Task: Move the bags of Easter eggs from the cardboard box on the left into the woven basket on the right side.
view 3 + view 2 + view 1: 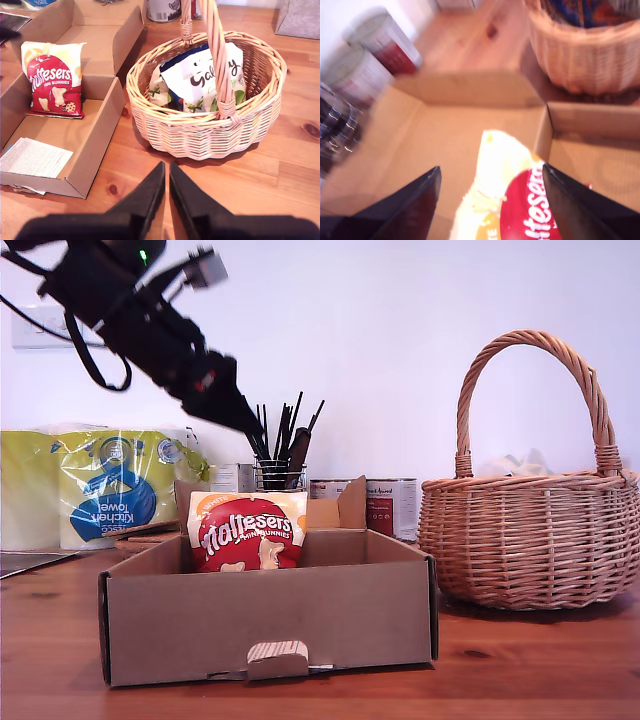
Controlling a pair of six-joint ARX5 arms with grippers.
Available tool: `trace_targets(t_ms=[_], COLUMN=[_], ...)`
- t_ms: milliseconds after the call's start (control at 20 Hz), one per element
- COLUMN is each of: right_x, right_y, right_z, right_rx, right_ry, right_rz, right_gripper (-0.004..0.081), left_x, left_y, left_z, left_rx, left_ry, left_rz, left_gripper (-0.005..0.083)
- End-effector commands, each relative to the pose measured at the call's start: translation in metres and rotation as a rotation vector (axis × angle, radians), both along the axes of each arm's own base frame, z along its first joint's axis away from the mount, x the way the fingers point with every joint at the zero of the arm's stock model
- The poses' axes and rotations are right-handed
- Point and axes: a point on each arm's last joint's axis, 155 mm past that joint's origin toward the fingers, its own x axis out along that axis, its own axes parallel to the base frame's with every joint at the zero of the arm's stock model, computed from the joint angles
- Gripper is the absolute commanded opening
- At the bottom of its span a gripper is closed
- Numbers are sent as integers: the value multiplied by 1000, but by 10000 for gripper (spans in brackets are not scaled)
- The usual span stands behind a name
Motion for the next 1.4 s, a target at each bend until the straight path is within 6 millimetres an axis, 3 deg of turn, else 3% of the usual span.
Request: trace_targets(t_ms=[0,500,800,1150,1350], right_x=[0,0,0,0,-1], right_y=[2,2,3,3,6], right_z=[8,8,8,8,8], right_rx=[6,6,9,9,17], right_ry=[-20,-19,-18,-17,-17], right_rz=[9,10,16,16,30], right_gripper=[-12,-12,-12,-12,-13], left_x=[11,19,-12,-59,-62], left_y=[0,13,17,-24,-26], left_z=[-16,-80,-96,-99,-118], left_rx=[20,198,244,262,303], left_ry=[34,236,373,477,509], left_rz=[3,12,-5,-91,-68], left_gripper=[602,601,581,563,563])
